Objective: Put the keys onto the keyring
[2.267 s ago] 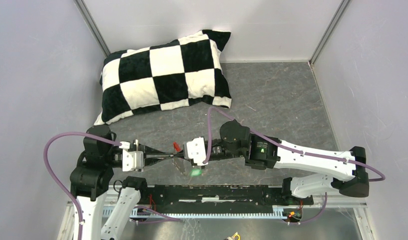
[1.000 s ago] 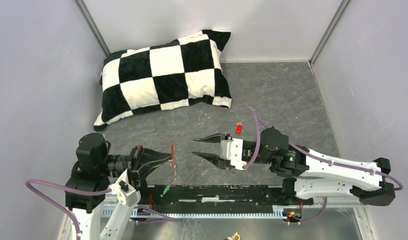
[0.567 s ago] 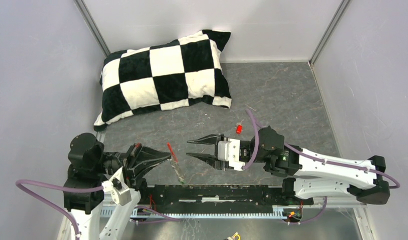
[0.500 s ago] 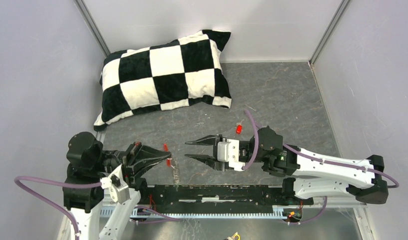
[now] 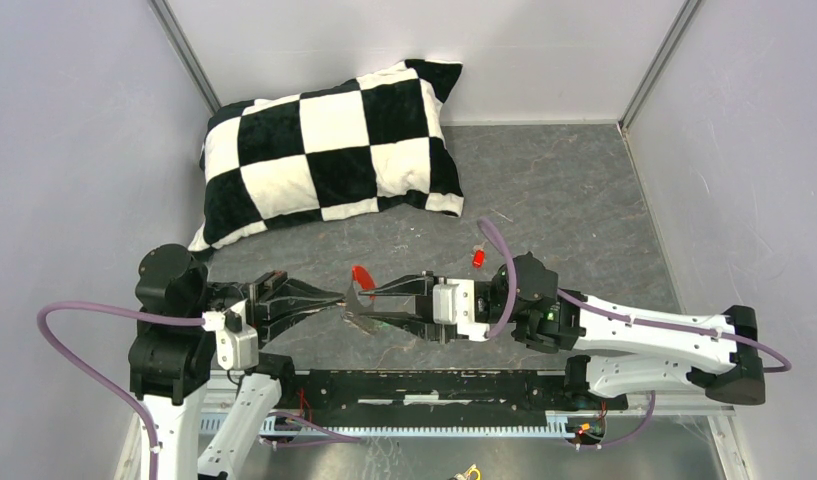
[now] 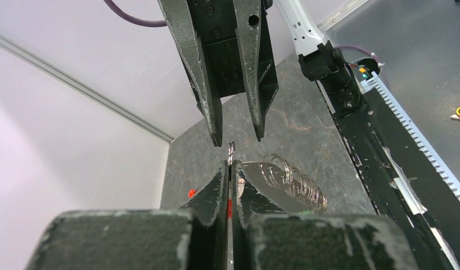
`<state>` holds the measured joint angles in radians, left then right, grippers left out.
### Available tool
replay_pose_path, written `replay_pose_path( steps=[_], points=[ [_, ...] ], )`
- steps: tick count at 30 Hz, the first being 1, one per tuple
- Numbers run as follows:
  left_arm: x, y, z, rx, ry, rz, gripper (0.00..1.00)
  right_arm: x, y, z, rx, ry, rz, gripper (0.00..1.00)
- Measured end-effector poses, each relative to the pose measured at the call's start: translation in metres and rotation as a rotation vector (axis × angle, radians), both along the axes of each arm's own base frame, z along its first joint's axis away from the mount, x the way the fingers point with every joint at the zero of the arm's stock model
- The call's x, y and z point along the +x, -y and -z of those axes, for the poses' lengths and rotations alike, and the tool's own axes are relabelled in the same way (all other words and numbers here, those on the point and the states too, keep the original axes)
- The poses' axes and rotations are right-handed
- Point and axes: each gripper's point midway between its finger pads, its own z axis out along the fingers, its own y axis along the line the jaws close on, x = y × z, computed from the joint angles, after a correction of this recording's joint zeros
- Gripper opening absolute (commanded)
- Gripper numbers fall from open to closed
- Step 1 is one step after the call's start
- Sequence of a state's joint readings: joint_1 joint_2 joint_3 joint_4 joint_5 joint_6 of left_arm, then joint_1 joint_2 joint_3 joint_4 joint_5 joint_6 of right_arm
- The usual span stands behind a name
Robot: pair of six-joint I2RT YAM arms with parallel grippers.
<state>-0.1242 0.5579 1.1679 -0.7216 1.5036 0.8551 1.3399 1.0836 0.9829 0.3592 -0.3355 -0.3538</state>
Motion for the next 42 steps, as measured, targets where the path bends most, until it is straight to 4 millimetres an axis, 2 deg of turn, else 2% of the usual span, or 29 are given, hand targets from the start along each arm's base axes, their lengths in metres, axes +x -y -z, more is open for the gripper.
replay_pose_path(
  steps=[4, 15, 19, 22, 25, 29, 31, 35, 40, 42],
  points=[
    [-0.001, 0.000, 0.000, 0.001, -0.019, 0.000, 0.02, 0.001, -0.005, -0.001, 0.012, -0.007, -0.001, 0.35],
    [-0.006, 0.000, -0.001, 0.001, -0.058, 0.022, 0.02, 0.003, -0.018, 0.014, -0.021, -0.040, -0.005, 0.27],
    [-0.007, 0.000, -0.001, 0.001, -0.069, 0.024, 0.02, 0.003, -0.018, 0.013, -0.017, -0.052, -0.008, 0.29],
    [-0.007, 0.000, 0.000, 0.003, -0.089, 0.023, 0.02, 0.002, -0.018, 0.008, 0.002, -0.062, -0.013, 0.34],
    [-0.008, 0.000, 0.000, 0.004, -0.113, 0.024, 0.02, 0.002, -0.017, 0.004, 0.017, -0.069, -0.016, 0.34],
    [-0.009, 0.000, 0.001, 0.005, -0.132, 0.023, 0.02, 0.001, -0.017, 0.001, 0.029, -0.077, -0.020, 0.28],
    [-0.009, 0.000, 0.001, 0.006, -0.137, 0.023, 0.02, 0.001, -0.017, 0.000, 0.031, -0.080, -0.022, 0.22],
    [-0.009, 0.000, 0.001, 0.006, -0.142, 0.021, 0.02, -0.001, -0.017, 0.000, 0.027, -0.085, -0.034, 0.01],
    [-0.008, 0.000, 0.003, 0.007, -0.153, 0.020, 0.02, -0.001, -0.019, 0.001, 0.006, -0.092, -0.036, 0.00],
    [-0.006, 0.000, 0.006, 0.008, -0.162, 0.019, 0.08, 0.000, -0.019, 0.003, -0.009, -0.096, -0.034, 0.01]
  ],
)
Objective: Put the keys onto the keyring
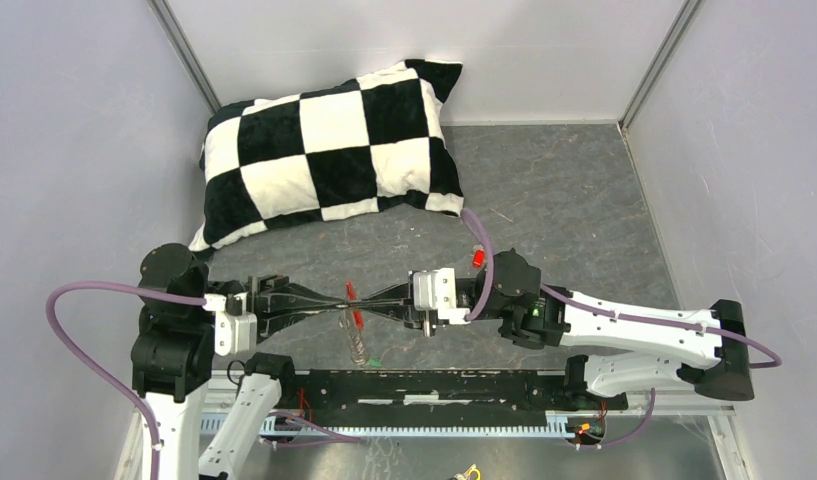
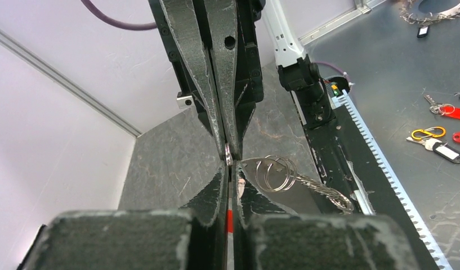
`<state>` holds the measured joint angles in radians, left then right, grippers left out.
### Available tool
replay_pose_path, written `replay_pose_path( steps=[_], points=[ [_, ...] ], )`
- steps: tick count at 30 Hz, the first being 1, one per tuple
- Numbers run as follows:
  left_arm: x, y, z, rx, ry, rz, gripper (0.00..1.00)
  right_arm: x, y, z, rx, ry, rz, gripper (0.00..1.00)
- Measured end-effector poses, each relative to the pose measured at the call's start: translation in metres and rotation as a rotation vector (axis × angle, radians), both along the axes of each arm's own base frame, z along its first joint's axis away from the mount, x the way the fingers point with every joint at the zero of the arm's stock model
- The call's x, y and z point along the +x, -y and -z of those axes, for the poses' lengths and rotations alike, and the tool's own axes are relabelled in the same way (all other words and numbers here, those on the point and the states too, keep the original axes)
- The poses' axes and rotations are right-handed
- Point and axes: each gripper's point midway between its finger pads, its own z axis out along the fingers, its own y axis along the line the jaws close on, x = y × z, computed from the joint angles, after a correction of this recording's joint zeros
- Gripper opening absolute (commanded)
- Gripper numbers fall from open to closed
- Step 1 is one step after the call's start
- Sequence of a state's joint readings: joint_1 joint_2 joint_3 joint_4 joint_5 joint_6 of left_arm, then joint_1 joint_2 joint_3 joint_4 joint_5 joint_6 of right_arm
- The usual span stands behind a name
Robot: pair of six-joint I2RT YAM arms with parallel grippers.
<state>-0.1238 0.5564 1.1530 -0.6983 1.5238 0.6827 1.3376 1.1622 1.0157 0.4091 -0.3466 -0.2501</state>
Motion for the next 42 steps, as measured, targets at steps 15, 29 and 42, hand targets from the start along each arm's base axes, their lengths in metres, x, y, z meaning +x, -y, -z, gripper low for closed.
replay_pose_path(
  steps=[15, 29, 42],
  points=[
    [0.047, -0.006, 0.042, 0.047, -0.181, -0.234, 0.44, 0.029, -0.005, 0.038, -0.330, -0.108, 0.154, 0.01],
    [0.034, -0.010, 0.048, 0.039, -0.227, -0.270, 0.34, 0.035, 0.003, 0.050, -0.399, -0.133, 0.199, 0.00],
    [0.038, -0.009, 0.059, 0.048, -0.294, -0.271, 0.29, 0.035, 0.002, 0.048, -0.394, -0.145, 0.203, 0.00]
  ],
)
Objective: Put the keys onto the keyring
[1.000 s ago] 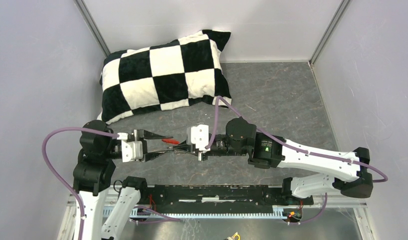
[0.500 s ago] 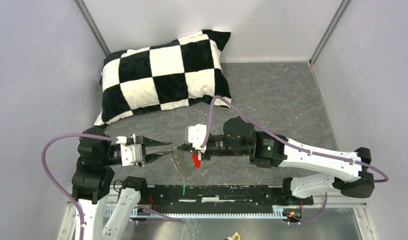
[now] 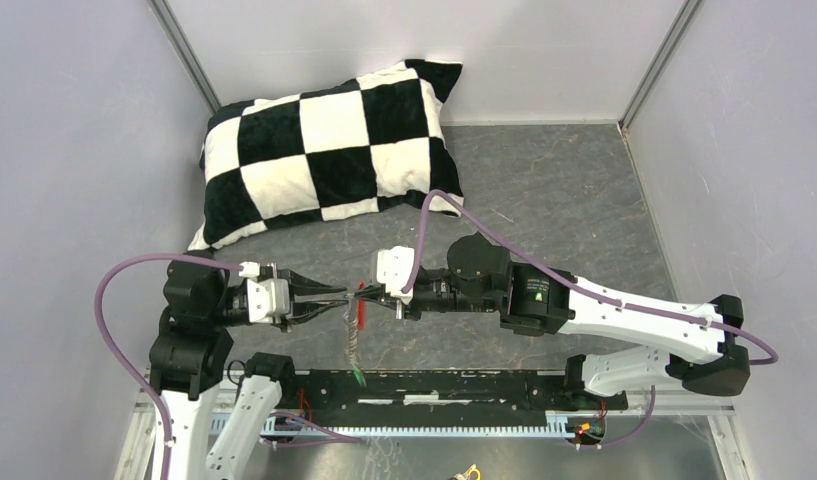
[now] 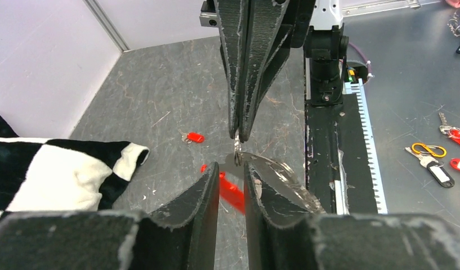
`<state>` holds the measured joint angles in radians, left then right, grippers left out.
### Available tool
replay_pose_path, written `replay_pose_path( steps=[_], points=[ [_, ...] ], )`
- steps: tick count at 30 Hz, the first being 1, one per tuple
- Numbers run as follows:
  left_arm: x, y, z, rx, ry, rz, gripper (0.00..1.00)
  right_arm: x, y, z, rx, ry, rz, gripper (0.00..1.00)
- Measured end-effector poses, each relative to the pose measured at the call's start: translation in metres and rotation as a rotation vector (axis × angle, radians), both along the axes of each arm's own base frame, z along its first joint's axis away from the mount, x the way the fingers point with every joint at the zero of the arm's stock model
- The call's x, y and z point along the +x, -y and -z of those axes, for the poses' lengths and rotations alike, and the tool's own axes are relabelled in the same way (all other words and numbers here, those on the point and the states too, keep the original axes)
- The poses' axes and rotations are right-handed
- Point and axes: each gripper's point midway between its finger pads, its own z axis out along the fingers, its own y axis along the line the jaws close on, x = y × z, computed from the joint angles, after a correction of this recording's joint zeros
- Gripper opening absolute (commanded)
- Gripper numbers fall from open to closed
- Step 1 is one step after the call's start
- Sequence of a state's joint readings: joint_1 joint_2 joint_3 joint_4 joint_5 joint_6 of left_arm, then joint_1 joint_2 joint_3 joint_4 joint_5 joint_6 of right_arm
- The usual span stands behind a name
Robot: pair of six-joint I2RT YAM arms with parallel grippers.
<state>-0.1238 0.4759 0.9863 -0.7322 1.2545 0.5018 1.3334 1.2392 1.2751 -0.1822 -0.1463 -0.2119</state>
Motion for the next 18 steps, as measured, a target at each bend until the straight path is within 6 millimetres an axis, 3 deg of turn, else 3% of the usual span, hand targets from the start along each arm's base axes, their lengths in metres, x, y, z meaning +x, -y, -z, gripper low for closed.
replay_pose_path(
  steps=[9, 12, 18],
  points=[
    [0.0006, 0.0015, 0.0010, -0.007, -0.049, 0.012, 0.15, -0.0014, -0.0027, 0.0025, -0.006, -0.009, -0.009, 0.00],
    [-0.0026, 0.0024, 0.0005, -0.012, -0.061, 0.028, 0.03, -0.0014, -0.0047, 0.0040, -0.011, -0.011, -0.011, 0.00],
    [-0.0041, 0.0027, 0.0003, -0.015, -0.073, 0.033, 0.02, -0.0014, -0.0049, 0.0030, -0.010, -0.012, -0.010, 0.00]
  ],
)
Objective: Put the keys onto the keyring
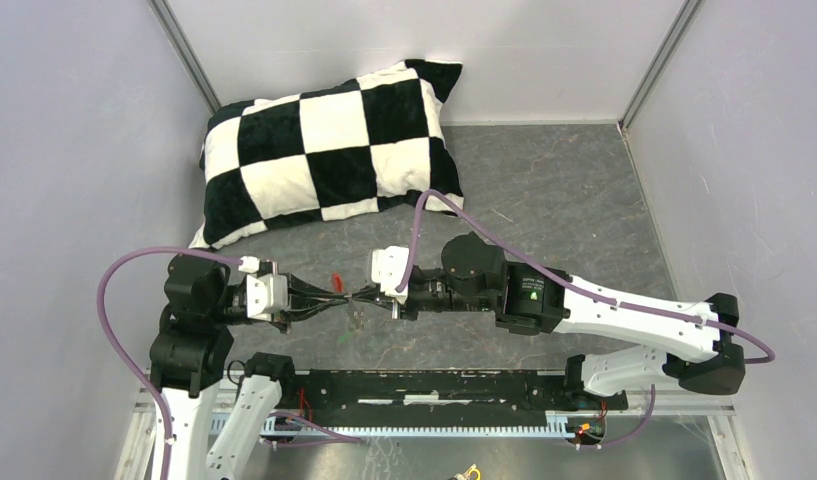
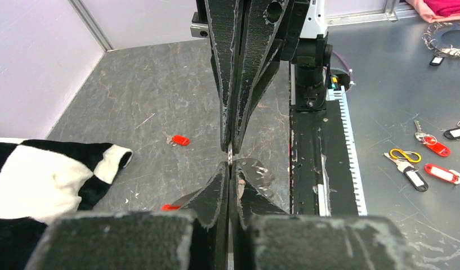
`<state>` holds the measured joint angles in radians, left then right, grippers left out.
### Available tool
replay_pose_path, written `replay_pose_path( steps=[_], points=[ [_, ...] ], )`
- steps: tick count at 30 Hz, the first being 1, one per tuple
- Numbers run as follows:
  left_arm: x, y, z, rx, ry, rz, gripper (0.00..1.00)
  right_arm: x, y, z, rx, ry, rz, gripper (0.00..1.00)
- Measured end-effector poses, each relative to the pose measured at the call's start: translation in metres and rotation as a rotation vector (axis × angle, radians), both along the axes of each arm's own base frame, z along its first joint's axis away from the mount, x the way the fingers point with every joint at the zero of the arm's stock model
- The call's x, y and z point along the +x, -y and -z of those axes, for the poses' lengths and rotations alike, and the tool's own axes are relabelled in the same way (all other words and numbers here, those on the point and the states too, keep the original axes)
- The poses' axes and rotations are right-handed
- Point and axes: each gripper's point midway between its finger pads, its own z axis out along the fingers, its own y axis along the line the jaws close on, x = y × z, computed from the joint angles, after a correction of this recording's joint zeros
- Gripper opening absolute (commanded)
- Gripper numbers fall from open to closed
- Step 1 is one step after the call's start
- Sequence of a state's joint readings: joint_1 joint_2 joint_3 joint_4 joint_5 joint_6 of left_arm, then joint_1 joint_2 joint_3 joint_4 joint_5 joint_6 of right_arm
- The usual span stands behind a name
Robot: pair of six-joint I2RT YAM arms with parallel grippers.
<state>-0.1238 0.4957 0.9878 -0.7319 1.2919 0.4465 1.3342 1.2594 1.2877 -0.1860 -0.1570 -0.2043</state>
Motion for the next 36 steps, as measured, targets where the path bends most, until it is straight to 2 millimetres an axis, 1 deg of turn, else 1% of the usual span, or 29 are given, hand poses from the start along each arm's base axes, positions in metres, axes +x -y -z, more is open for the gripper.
replay_pose_path(
  steps=[2, 3, 5, 6, 7, 8, 11, 12, 14, 16, 18, 19, 20, 22, 23, 25, 27, 29, 31, 33, 36],
  points=[
    [0.000, 0.000, 0.000, 0.000, 0.001, 0.000, 0.02, 0.000, 0.000, 0.000, 0.000, -0.002, 0.002, 0.02],
    [0.000, 0.000, 0.000, 0.000, 0.001, 0.000, 0.02, 0.000, 0.000, 0.000, 0.000, -0.004, 0.002, 0.07],
    [0.000, 0.000, 0.000, 0.000, 0.001, 0.000, 0.02, 0.000, 0.000, 0.000, 0.001, -0.010, 0.003, 0.27],
    [0.000, 0.000, 0.000, 0.000, -0.001, 0.000, 0.02, 0.000, 0.000, 0.000, 0.002, -0.017, 0.006, 0.32],
    [0.000, 0.000, 0.000, 0.000, -0.006, 0.000, 0.02, 0.001, 0.000, -0.001, 0.006, -0.026, 0.010, 0.40],
    [0.000, 0.000, 0.001, -0.002, -0.019, -0.001, 0.02, 0.003, 0.000, -0.002, 0.012, -0.029, 0.017, 0.45],
    [0.004, 0.001, 0.001, -0.009, -0.084, -0.006, 0.02, 0.012, 0.006, -0.010, 0.037, -0.043, 0.061, 0.60],
    [0.007, 0.002, 0.002, -0.012, -0.107, -0.007, 0.02, 0.019, 0.012, -0.015, 0.057, -0.045, 0.085, 0.64],
    [0.011, 0.003, 0.004, -0.016, -0.142, -0.009, 0.02, 0.033, 0.028, -0.021, 0.094, -0.052, 0.144, 0.70],
    [0.014, 0.003, 0.006, -0.021, -0.165, -0.012, 0.02, 0.049, 0.050, -0.025, 0.128, -0.058, 0.205, 0.73],
    [0.015, 0.004, 0.006, -0.029, -0.179, -0.013, 0.02, 0.069, 0.075, -0.023, 0.153, -0.064, 0.281, 0.76],
    [0.016, 0.004, 0.006, -0.031, -0.181, -0.013, 0.02, 0.079, 0.087, -0.019, 0.157, -0.064, 0.322, 0.76],
    [0.016, 0.004, 0.005, -0.034, -0.183, -0.013, 0.02, 0.091, 0.101, -0.010, 0.151, -0.063, 0.374, 0.76],
    [0.017, 0.005, 0.003, -0.039, -0.178, -0.013, 0.02, 0.110, 0.120, 0.013, 0.121, -0.069, 0.455, 0.77],
    [0.017, 0.005, 0.002, -0.040, -0.171, -0.012, 0.02, 0.120, 0.129, 0.030, 0.092, -0.079, 0.495, 0.77],
    [0.017, 0.005, 0.001, -0.042, -0.166, -0.012, 0.02, 0.139, 0.148, 0.072, 0.019, -0.106, 0.582, 0.78],
    [0.017, 0.005, 0.000, -0.043, -0.163, -0.012, 0.02, 0.159, 0.175, 0.132, -0.096, -0.149, 0.679, 0.78],
    [0.016, 0.005, 0.000, -0.044, -0.159, -0.011, 0.02, 0.170, 0.202, 0.182, -0.204, -0.185, 0.754, 0.77],
    [0.015, 0.005, -0.001, -0.044, -0.154, -0.011, 0.02, 0.178, 0.225, 0.218, -0.281, -0.215, 0.811, 0.74],
    [0.014, 0.004, -0.001, -0.045, -0.149, -0.009, 0.02, 0.189, 0.244, 0.244, -0.329, -0.245, 0.854, 0.71],
    [0.012, 0.004, -0.002, -0.046, -0.144, -0.006, 0.02, 0.212, 0.262, 0.265, -0.364, -0.256, 0.885, 0.69]
  ],
)
